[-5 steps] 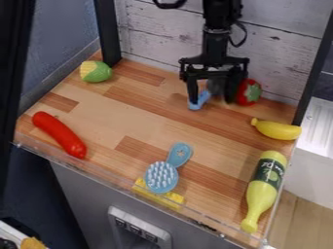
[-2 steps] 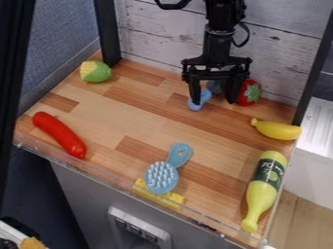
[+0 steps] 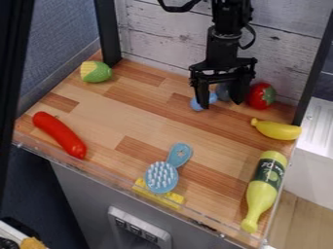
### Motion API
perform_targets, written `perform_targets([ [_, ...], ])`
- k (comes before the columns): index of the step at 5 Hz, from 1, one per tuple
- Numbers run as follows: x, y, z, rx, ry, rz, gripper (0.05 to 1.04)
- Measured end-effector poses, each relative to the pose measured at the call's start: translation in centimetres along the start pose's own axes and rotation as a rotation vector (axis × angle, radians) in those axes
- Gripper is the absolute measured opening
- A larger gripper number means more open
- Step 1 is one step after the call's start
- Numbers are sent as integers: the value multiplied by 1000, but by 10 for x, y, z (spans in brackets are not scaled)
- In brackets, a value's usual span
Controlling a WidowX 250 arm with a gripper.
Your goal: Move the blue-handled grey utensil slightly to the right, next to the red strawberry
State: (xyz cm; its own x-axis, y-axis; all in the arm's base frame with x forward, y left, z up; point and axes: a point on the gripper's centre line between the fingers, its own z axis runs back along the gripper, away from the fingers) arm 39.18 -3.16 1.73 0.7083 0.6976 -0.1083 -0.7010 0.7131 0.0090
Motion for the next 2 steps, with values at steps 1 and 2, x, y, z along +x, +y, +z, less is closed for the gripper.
perform_targets([
  [1, -7, 2, -13, 8, 21, -27, 999],
  [2, -5, -3, -13, 3, 3, -95, 925],
])
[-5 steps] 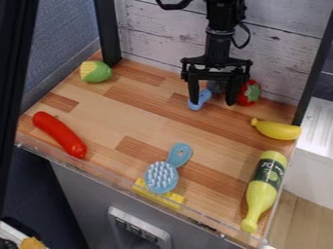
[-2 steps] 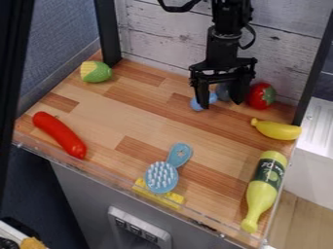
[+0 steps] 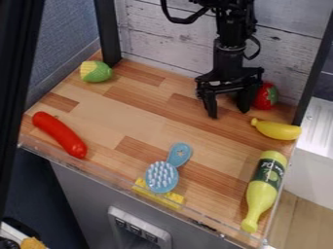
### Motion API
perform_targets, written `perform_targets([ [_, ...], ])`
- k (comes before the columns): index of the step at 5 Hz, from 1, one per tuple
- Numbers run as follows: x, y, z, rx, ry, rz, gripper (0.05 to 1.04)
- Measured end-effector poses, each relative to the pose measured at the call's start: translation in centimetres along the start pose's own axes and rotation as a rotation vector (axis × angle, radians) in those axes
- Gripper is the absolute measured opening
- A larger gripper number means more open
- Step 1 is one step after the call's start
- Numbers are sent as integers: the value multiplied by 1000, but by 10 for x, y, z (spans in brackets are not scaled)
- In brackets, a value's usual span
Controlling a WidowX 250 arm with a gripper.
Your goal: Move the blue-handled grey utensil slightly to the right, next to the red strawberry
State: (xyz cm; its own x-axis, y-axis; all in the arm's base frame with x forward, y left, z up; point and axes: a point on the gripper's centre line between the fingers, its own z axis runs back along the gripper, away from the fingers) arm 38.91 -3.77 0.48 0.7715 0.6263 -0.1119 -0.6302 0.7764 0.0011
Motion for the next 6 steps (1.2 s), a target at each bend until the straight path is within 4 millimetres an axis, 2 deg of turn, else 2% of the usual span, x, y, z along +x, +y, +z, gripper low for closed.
perform_targets([
  [2, 5, -2, 2, 7, 2, -111, 364],
  [3, 6, -3, 3, 5, 0, -92, 157],
  [4, 4, -5, 3, 2, 3, -28, 62],
  [6, 2, -7, 2, 3, 6, 26, 53],
])
